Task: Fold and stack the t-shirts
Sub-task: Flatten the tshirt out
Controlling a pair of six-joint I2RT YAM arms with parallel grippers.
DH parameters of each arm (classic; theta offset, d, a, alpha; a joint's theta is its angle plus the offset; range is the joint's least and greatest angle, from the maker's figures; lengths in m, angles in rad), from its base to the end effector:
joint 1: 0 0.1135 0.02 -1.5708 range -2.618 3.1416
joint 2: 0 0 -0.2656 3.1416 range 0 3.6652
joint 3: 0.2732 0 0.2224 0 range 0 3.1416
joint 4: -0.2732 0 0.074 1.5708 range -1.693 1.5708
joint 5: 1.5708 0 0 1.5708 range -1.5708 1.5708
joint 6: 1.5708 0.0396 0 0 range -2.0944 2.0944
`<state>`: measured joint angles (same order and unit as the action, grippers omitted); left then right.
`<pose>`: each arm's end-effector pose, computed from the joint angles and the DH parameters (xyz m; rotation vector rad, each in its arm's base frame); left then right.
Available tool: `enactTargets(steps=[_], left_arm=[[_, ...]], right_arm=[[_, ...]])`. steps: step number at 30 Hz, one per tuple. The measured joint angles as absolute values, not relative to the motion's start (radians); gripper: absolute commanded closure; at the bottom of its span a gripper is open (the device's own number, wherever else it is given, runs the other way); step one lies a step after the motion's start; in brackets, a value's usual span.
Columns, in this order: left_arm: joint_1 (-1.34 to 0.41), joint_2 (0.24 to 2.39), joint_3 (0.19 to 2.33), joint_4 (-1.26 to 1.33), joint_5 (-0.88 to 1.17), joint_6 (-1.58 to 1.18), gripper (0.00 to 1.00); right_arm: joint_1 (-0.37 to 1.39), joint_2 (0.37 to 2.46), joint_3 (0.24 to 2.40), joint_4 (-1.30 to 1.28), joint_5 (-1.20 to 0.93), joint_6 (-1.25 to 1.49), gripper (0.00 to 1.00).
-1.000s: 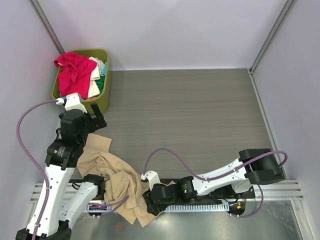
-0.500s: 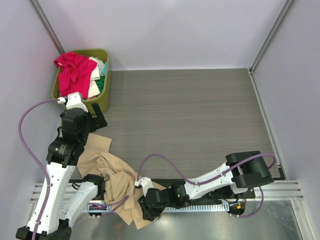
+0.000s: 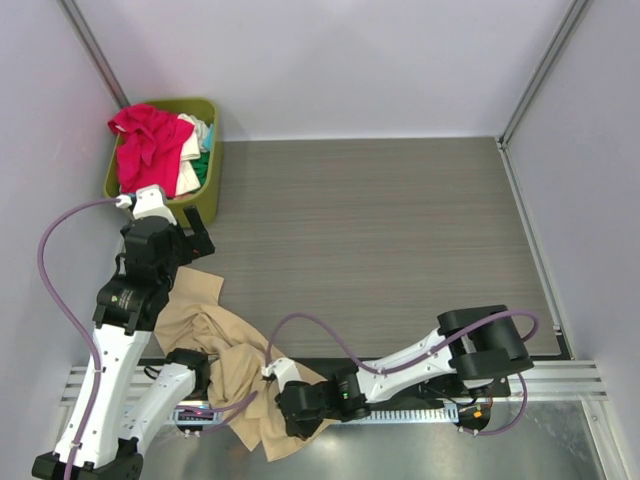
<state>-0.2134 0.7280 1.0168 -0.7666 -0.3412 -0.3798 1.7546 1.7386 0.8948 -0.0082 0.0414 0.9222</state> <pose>0.1091 -0.0101 0.3576 -0.3766 1.9836 -0.0262 -0.0580 0.3211 0.1698 -1.0989 2.5394 0.9984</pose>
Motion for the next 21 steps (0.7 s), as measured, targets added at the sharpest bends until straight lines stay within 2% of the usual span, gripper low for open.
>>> enactTargets(steps=[3, 8, 13, 15, 21], left_arm=[[-0.213, 0.728, 1.017, -0.767, -0.341, -0.378, 0.00], [-0.213, 0.741, 1.020, -0.768, -0.339, -0.379, 0.00], [-0.213, 0.784, 1.046, -0.767, -0.324, -0.390, 0.00], [-0.213, 0.809, 1.051, -0.768, -0.315, -0.396, 0.00], [-0.213, 0.930, 1.066, -0.778, -0.303, -0.424, 0.00]], right_arm=[[1.737, 1.666, 0.889, -0.121, 0.102, 0.913, 0.99], [1.537, 1.320, 0.855, -0.303, 0.208, 0.869, 0.99], [1.239, 1.052, 0.878, -0.454, 0.335, 0.785, 0.99], [1.127, 1.016, 0.889, -0.511, 0.372, 0.752, 0.99], [0.590, 0.984, 0.897, -0.616, 0.401, 0.654, 0.99]])
